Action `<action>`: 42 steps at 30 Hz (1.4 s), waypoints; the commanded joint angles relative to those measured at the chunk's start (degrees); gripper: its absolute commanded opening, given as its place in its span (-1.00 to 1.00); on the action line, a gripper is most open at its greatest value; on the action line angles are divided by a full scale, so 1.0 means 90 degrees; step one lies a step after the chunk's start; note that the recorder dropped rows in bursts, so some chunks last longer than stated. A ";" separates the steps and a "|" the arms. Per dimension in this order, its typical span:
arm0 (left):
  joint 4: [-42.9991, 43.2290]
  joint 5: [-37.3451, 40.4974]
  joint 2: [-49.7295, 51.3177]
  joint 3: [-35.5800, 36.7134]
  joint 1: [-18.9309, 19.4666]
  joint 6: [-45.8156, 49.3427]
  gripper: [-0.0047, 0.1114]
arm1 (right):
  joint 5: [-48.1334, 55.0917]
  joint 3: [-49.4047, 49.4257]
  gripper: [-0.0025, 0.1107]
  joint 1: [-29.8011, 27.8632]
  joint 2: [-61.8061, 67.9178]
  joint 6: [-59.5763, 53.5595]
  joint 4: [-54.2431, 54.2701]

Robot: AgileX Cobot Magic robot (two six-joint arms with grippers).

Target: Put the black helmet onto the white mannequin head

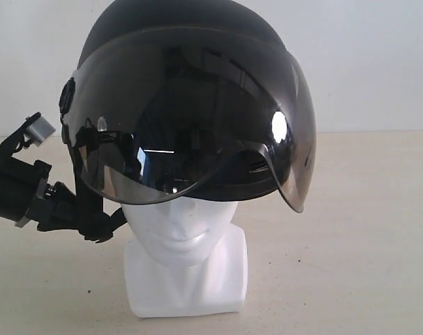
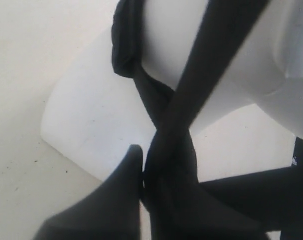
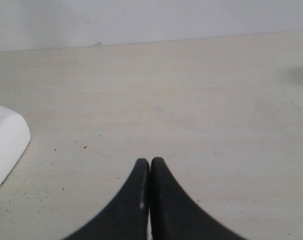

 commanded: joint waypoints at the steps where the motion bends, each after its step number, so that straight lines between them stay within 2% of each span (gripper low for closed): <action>1: 0.0316 -0.0434 -0.0011 0.0058 -0.0049 -0.0004 -0.84 | -0.0052 -0.0003 -0.96 -0.0011 -0.0028 -0.0012 -0.0039; 31: 0.0464 -0.1584 -0.0011 0.0058 -0.0049 -0.0299 -0.84 | -0.0078 -0.0003 -0.96 -0.0011 -0.0028 -0.0012 -0.0039; 42: -0.0013 -0.2042 -0.0011 0.0018 -0.0037 -0.0051 -0.84 | -0.0078 -0.0003 -0.96 -0.0011 -0.0028 -0.0012 -0.0039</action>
